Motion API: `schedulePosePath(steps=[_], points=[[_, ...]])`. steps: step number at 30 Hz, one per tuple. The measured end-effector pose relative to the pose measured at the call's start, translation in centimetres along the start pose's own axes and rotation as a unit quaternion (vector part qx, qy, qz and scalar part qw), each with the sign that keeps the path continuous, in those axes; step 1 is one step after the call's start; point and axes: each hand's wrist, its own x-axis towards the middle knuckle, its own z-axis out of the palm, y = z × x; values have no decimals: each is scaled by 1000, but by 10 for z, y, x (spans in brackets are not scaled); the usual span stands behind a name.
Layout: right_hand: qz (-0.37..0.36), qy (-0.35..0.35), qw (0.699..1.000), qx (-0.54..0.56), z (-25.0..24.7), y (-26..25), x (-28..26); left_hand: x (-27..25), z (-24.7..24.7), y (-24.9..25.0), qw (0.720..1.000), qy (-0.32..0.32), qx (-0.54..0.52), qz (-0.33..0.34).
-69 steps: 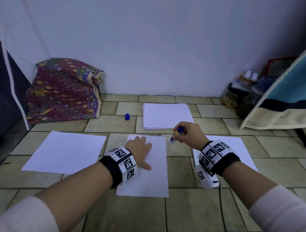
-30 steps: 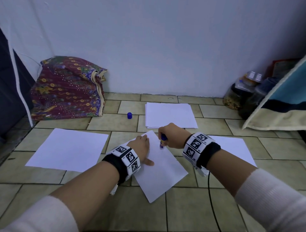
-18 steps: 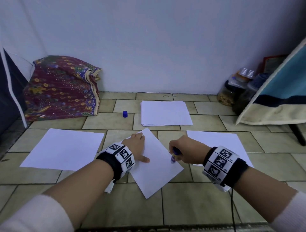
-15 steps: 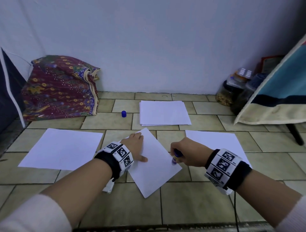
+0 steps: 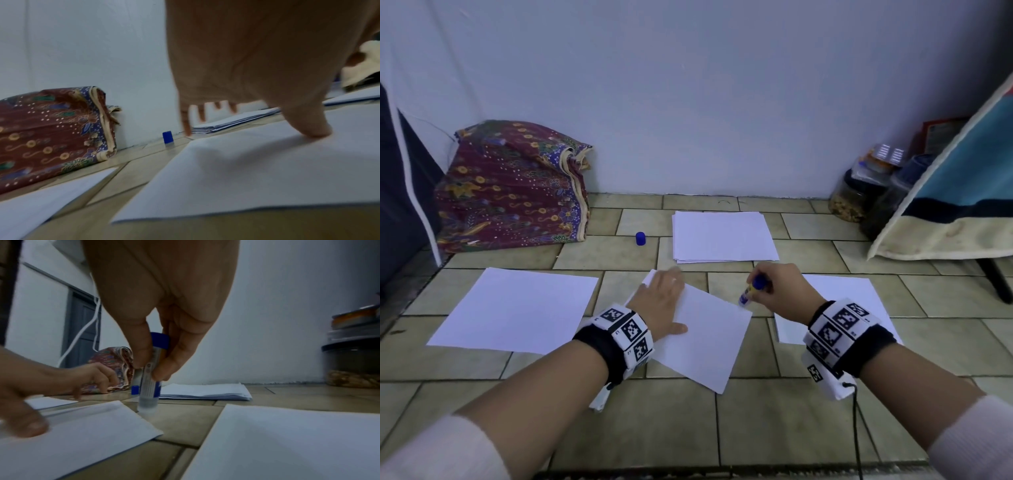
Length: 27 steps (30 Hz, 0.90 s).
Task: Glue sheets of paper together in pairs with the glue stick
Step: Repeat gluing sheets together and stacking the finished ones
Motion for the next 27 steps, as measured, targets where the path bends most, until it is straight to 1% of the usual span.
schedulePosePath(steps=[2, 3, 4, 5, 7, 10, 13, 15, 19, 21, 24, 27], points=[[11, 11, 1000, 3, 4, 0, 8, 1, -2, 7, 992, -9, -9, 125], [13, 12, 1000, 5, 7, -1, 12, 2, -2, 10, 986, -33, 3, 164], [14, 13, 1000, 8, 10, -3, 16, 2, -3, 13, 981, -63, 23, 183], [15, 15, 1000, 10, 13, -4, 19, 3, -3, 15, 978, -86, 46, 185], [20, 23, 999, 11, 18, -6, 27, 5, -7, 16, 979, -97, 77, 161], [27, 39, 999, 17, 20, -10, 38, 6, -14, 12, 988, -84, 75, 105], [29, 35, 999, 14, 24, -15, 47, 10, -16, 9, 996, -76, 14, 36], [27, 28, 999, 8, 30, -20, 54, 12, -14, 9, 996, -81, -31, 1], [21, 22, 999, 13, 42, -35, 68, 12, -18, 13, 995, -88, -42, -9], [18, 14, 1000, 12, 47, -44, 76, 12, -20, 13, 996, -77, -42, -9], [15, -16, 1000, -9, 51, -58, 87, 10, -18, 11, 996, -65, -66, -12], [6, -58, 996, -69, 48, -70, 95, 11, -14, 9, 993, -70, -89, -22]])
